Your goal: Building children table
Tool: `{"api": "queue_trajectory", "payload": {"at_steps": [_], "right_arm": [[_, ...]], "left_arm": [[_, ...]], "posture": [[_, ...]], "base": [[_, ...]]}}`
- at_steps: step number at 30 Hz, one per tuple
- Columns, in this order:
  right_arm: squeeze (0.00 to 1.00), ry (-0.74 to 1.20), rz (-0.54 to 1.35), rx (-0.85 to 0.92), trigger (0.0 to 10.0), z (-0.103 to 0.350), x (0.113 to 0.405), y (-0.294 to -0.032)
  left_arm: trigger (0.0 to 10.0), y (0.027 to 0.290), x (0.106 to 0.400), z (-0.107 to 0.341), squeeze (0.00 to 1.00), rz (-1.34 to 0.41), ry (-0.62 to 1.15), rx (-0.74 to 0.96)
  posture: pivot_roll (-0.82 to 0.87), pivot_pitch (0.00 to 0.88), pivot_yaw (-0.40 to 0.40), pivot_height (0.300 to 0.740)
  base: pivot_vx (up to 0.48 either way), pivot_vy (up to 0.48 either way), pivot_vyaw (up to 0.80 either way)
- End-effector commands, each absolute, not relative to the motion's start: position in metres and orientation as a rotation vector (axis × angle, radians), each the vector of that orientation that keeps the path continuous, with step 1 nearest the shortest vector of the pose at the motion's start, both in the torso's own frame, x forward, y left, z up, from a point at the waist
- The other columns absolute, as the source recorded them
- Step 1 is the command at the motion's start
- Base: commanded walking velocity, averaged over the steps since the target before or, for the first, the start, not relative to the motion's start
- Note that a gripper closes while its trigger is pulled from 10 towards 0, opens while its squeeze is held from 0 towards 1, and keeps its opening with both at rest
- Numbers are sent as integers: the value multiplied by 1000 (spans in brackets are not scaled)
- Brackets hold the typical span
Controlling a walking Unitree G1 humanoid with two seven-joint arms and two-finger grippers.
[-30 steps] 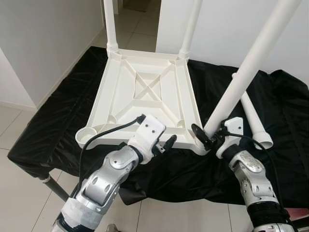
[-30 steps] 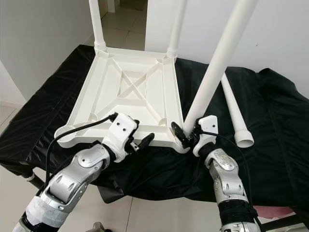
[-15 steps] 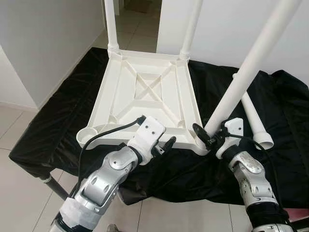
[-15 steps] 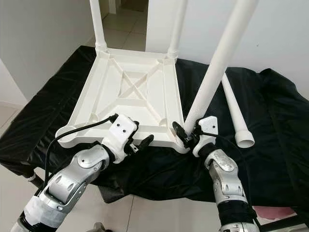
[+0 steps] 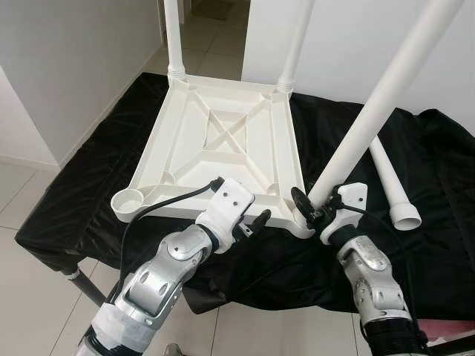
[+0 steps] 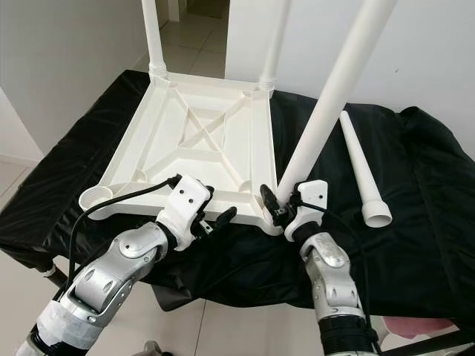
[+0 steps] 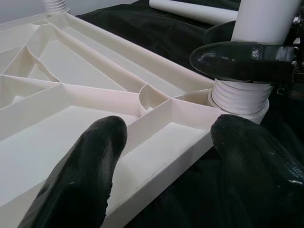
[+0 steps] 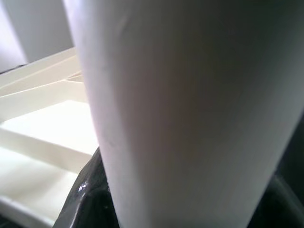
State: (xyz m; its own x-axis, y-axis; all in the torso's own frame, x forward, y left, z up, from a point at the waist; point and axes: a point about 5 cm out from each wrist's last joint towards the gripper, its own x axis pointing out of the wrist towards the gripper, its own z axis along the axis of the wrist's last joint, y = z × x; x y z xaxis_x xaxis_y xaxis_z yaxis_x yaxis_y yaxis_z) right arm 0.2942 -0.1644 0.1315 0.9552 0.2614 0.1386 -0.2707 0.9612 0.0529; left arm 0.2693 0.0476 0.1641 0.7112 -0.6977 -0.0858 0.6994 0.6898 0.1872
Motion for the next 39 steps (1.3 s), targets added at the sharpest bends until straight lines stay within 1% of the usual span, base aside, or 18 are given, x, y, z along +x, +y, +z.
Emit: {"api": "queue_trajectory", "payload": {"at_steps": [1,4,6,7,9,12,14,19,24,31,32,33,34,39], "right_arm": [[0,-110,204,105,10000,129,292,-163],[0,-108,174,114,10000,130,290,-160],[0,-73,66,102,10000,128,285,-154],[0,-73,66,102,10000,128,285,-154],[0,-56,-20,83,10000,126,280,-151],[0,-52,-41,77,10000,126,279,-150],[0,-51,-129,100,10000,125,275,-150],[0,-43,-138,120,10000,127,272,-140],[0,-46,-149,103,10000,129,272,-140],[0,-78,-115,109,10000,134,270,-136],[773,-81,-111,105,10000,135,269,-136],[773,-81,-111,105,10000,135,269,-136],[1000,-86,-99,106,10000,136,269,-136],[1000,-113,-67,101,10000,140,270,-136]], "left_arm": [[10000,44,265,162,0,-878,16,226],[10000,45,265,162,0,-878,17,227],[10000,46,266,163,0,-873,17,229],[10000,46,266,163,0,-873,17,229],[10000,46,267,163,0,-869,17,227],[10000,46,267,163,0,-868,17,226],[10000,47,269,164,0,-862,14,226],[10000,48,270,165,0,-853,11,224],[10000,49,271,166,0,-851,6,228],[10000,50,273,168,0,-843,1,235],[10000,51,274,168,0,-840,0,235],[10000,51,274,168,0,-840,0,235],[10000,51,274,168,0,-835,-1,234],[10000,51,274,168,0,-828,-3,230]], "posture": [[16,44,-51,740],[16,44,-51,740],[14,54,-50,740],[14,54,-50,740],[13,55,-51,740],[13,55,-51,740],[13,58,-51,740],[12,62,-46,740],[12,60,-43,740],[15,62,-47,740],[16,63,-49,740],[16,63,-49,740],[18,63,-53,740],[19,65,-54,740]], "base": [[0,0,0],[0,0,0],[0,0,0],[0,0,0],[0,0,0],[0,0,0],[0,0,0],[0,0,0],[0,0,0],[0,0,0],[0,0,0],[0,0,0],[0,0,0],[0,0,0]]}}
